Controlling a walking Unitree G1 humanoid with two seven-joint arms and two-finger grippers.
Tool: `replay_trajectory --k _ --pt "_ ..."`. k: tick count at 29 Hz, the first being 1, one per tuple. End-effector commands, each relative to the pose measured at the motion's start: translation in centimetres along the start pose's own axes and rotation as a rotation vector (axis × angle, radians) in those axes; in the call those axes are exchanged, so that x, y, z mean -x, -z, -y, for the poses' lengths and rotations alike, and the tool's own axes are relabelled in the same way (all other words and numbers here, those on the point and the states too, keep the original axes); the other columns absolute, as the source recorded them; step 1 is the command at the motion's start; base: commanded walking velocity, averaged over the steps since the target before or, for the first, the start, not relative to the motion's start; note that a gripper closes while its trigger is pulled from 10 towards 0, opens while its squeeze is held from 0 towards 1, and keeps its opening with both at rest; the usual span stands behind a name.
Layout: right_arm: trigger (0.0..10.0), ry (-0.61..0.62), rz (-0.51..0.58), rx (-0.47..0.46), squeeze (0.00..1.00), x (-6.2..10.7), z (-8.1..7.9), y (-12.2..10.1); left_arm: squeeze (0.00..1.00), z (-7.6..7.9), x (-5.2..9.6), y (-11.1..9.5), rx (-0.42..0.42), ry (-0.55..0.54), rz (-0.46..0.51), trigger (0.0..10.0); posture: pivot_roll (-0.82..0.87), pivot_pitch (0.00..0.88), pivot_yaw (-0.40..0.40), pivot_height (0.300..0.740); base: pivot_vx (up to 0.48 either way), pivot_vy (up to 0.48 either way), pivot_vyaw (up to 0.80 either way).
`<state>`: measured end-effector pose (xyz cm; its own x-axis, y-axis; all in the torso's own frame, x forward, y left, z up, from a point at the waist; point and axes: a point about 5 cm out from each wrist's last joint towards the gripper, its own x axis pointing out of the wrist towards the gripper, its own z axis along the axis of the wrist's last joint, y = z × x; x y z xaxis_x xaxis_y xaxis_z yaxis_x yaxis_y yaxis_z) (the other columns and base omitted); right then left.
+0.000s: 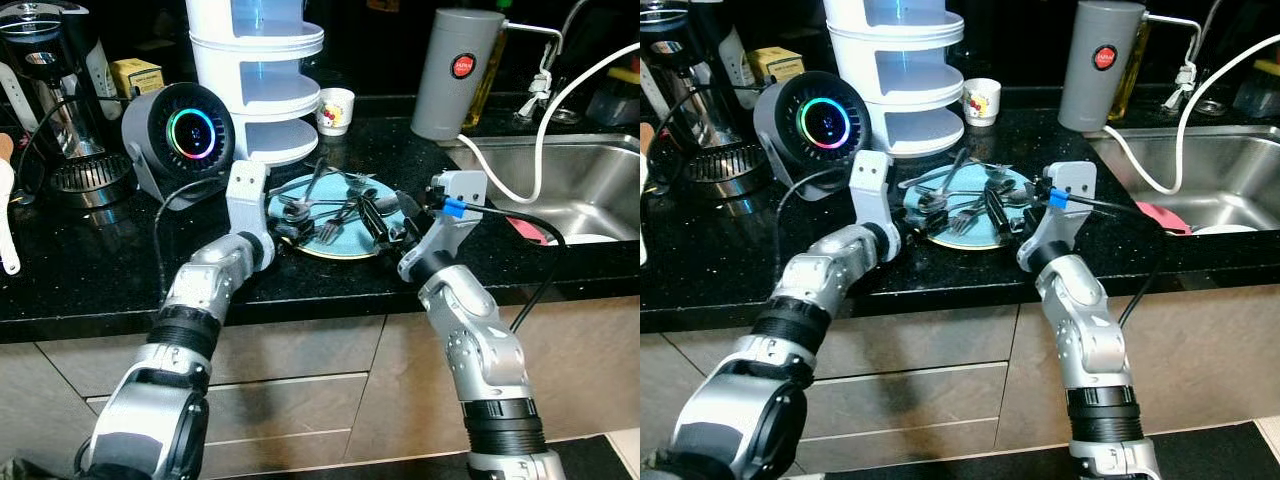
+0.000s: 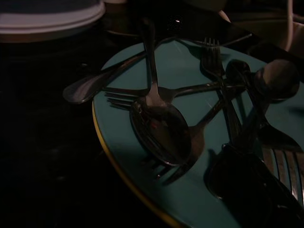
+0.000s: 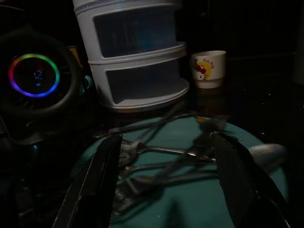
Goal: Kitchen organization
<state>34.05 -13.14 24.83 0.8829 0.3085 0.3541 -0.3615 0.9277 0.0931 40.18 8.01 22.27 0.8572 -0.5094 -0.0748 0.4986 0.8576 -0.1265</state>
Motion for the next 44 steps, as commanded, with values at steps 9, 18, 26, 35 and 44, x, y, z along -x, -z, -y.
replay_trajectory --k 9,18,26,35,44 --pt "10.0 0.020 0.040 0.011 0.00 -0.1 0.3 -1.3 0.00 5.2 -2.2 1.3 -0.010 0.180 -0.053 10.0 -0.05 0.108 0.041 0.740 0.000 0.000 0.00" --pt "10.0 0.030 0.038 0.016 0.00 -0.1 0.5 -1.3 0.00 4.7 -2.7 0.1 0.001 0.085 0.021 10.0 -0.06 0.105 0.047 0.740 0.000 0.000 0.00" --pt "10.0 0.030 0.047 0.009 0.00 -0.2 0.4 -1.4 0.00 0.5 -1.2 -4.7 0.066 -0.063 0.221 10.0 -0.05 0.098 0.044 0.740 0.000 0.000 0.00" --pt "10.0 0.018 0.049 -0.006 0.00 -0.5 0.1 -1.3 0.00 -1.8 1.6 -7.0 -0.037 -0.101 0.311 10.0 -0.03 0.089 0.028 0.740 0.000 0.000 0.00" --pt "10.0 -0.009 0.094 -0.019 0.00 -0.8 -0.7 -2.0 0.00 -3.3 8.2 -5.5 -0.289 -0.231 0.370 10.0 -0.01 0.071 0.020 0.740 0.000 0.000 0.00"
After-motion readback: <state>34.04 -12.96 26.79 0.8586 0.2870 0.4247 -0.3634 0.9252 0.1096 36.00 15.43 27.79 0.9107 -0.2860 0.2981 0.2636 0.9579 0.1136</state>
